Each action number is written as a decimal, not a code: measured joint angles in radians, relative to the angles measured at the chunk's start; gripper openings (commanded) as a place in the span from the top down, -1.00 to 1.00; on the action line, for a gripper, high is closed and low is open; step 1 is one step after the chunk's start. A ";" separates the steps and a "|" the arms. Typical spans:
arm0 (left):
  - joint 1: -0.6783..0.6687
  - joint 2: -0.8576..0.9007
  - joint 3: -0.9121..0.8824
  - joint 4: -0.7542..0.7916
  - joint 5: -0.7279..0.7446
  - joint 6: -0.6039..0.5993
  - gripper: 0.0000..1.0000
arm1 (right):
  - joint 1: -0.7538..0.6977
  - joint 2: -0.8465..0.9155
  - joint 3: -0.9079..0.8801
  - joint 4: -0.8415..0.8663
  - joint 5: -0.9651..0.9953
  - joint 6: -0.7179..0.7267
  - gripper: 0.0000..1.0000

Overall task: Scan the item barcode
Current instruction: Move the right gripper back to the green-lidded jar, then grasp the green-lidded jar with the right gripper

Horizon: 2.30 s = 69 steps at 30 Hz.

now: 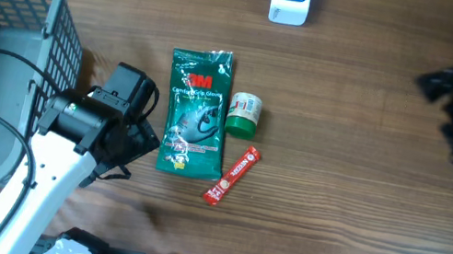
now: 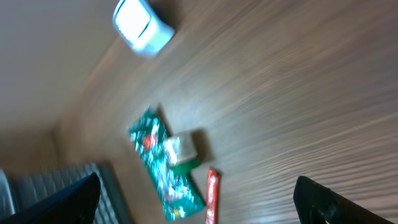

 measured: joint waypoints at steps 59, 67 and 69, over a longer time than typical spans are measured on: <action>0.000 0.000 0.000 0.000 0.000 0.000 -1.00 | 0.916 0.490 -0.500 0.831 0.488 0.599 -0.99; 0.000 0.000 0.000 0.000 0.000 0.000 -1.00 | 0.937 0.571 -0.496 0.854 0.470 0.540 -0.49; 0.000 0.000 0.000 0.000 0.000 0.000 -1.00 | 0.938 0.573 -0.494 0.851 0.473 0.536 -0.43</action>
